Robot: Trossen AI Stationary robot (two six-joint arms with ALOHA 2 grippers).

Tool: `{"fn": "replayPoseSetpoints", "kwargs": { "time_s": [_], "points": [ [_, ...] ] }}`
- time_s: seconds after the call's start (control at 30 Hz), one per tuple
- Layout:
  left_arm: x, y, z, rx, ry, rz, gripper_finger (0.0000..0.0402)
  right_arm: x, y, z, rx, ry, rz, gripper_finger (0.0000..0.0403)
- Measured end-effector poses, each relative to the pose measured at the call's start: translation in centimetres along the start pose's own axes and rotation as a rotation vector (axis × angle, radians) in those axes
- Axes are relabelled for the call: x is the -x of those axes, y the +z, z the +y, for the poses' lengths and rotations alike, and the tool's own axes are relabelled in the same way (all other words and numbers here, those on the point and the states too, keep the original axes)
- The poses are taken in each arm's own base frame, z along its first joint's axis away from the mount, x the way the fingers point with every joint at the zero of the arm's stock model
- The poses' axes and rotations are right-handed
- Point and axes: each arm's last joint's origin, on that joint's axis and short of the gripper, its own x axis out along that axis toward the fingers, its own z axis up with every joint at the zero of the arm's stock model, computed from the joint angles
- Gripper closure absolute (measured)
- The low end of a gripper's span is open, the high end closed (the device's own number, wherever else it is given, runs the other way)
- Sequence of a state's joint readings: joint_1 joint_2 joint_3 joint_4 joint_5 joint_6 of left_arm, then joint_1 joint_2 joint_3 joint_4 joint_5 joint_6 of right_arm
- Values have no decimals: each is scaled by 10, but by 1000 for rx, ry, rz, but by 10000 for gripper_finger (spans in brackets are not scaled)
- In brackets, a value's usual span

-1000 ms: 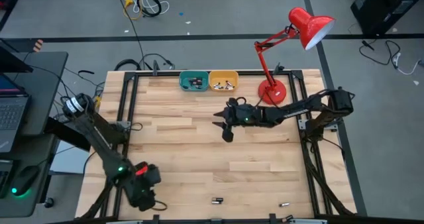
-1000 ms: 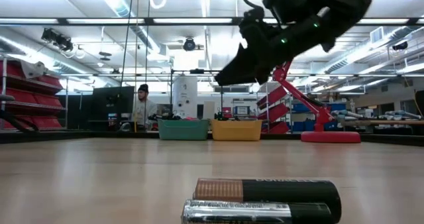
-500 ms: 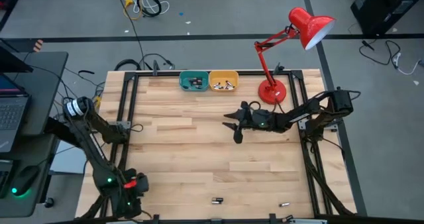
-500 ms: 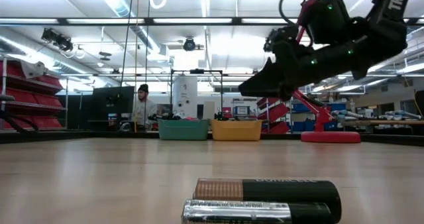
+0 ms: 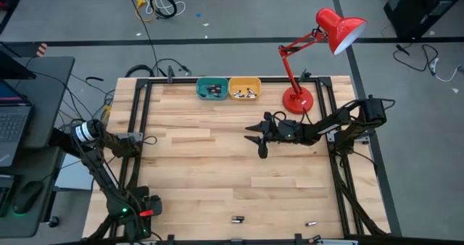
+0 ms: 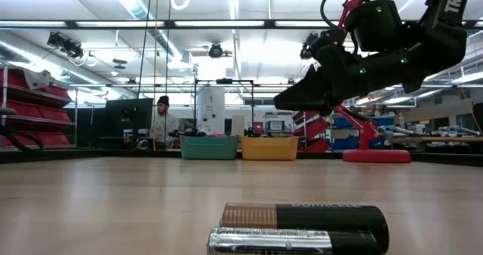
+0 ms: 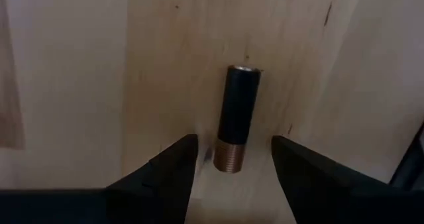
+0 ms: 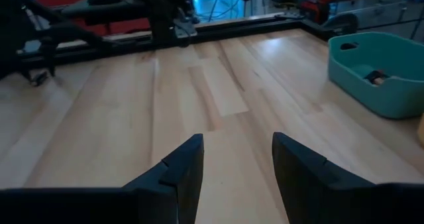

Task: Sort batteries
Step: Put the black battery into the blue bin

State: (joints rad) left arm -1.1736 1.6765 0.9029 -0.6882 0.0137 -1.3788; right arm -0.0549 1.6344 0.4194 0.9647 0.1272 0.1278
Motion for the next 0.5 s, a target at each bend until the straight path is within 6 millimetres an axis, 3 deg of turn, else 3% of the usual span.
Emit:
{"fn": "replayPoseSetpoints", "kwargs": {
  "time_s": [0.4, 0.5],
  "points": [
    [-2, 6, 4, 9, 43, -56, 334, 0, -3, 3, 24, 25, 32, 238],
    [-2, 12, 5, 53, 42, -66, 345, 0, -5, 3, 26, 23, 47, 238]
  ]
}}
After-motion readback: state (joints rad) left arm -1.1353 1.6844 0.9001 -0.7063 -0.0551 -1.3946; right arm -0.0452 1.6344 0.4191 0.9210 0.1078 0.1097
